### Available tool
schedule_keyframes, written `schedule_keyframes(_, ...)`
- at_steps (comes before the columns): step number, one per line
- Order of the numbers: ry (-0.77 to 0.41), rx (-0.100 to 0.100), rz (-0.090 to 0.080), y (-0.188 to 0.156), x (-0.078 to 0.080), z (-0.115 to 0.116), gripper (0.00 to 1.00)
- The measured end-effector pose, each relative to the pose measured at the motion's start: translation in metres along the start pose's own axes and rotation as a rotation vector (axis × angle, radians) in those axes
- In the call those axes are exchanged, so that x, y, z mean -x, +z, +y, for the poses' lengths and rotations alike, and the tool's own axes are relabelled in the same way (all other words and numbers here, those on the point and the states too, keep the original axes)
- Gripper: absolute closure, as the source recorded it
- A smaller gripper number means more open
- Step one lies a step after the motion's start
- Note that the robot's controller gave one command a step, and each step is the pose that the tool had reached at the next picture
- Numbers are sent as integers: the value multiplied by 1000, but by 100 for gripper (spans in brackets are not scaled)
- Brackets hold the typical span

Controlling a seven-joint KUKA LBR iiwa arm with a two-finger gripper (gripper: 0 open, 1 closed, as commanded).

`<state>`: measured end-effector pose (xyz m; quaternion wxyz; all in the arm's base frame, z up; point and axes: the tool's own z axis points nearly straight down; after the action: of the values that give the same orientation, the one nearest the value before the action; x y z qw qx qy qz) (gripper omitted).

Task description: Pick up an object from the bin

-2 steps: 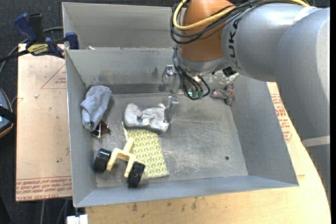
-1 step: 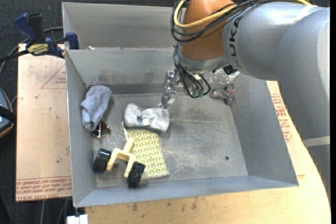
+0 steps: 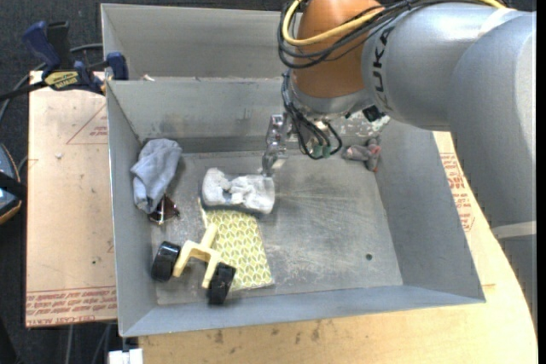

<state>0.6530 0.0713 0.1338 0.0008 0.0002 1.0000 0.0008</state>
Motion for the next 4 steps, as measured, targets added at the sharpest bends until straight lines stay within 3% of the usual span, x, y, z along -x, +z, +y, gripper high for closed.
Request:
schedule_keyframes(1,-1,0,0,0,-1,0,100)
schedule_keyframes(2,-15,0,-3,-41,-26,2,100)
schedule_keyframes(3,-26,0,0,-58,-30,8,100)
schedule_keyframes(4,-58,0,-5,-51,-24,26,100)
